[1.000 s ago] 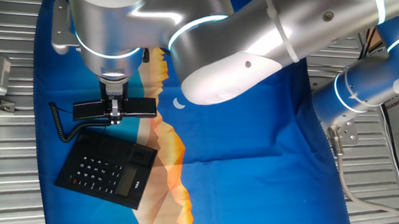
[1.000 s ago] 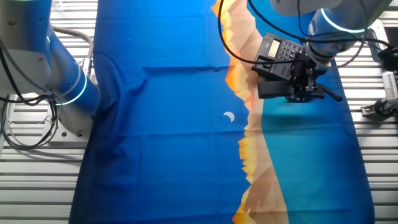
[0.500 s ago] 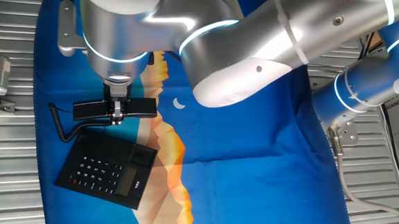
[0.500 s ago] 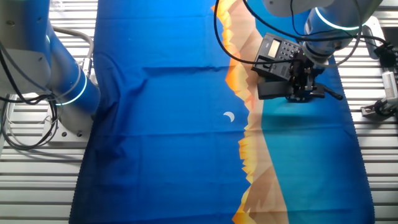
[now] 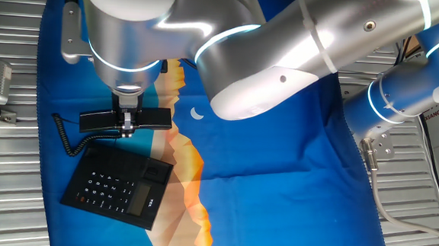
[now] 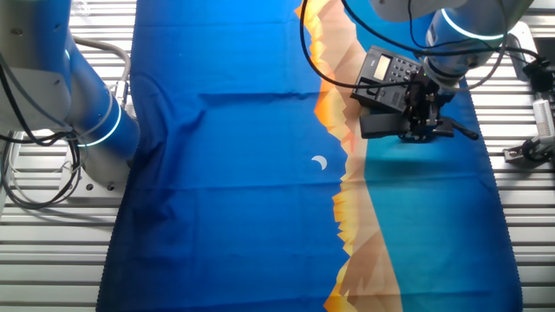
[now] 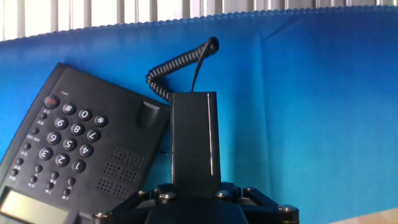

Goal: Place the handset of the telephone on the corresponding phone cradle

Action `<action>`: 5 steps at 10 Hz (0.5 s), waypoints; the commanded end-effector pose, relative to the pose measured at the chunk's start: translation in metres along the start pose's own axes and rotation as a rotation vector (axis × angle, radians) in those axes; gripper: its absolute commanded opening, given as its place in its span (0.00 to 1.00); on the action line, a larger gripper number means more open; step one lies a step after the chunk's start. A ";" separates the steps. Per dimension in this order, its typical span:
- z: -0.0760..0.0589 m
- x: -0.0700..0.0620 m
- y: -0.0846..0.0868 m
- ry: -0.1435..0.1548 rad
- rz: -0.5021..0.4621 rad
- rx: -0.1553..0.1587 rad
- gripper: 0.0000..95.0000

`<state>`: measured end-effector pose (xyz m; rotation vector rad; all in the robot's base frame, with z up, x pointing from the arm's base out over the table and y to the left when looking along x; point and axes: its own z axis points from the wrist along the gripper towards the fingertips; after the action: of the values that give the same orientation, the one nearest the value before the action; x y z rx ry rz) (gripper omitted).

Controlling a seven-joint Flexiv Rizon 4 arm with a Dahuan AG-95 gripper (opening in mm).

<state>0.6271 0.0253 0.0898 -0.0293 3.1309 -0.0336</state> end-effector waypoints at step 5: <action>-0.003 -0.006 -0.001 0.000 0.153 -0.061 0.00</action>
<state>0.6312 0.0246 0.0929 0.1703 3.1257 0.0470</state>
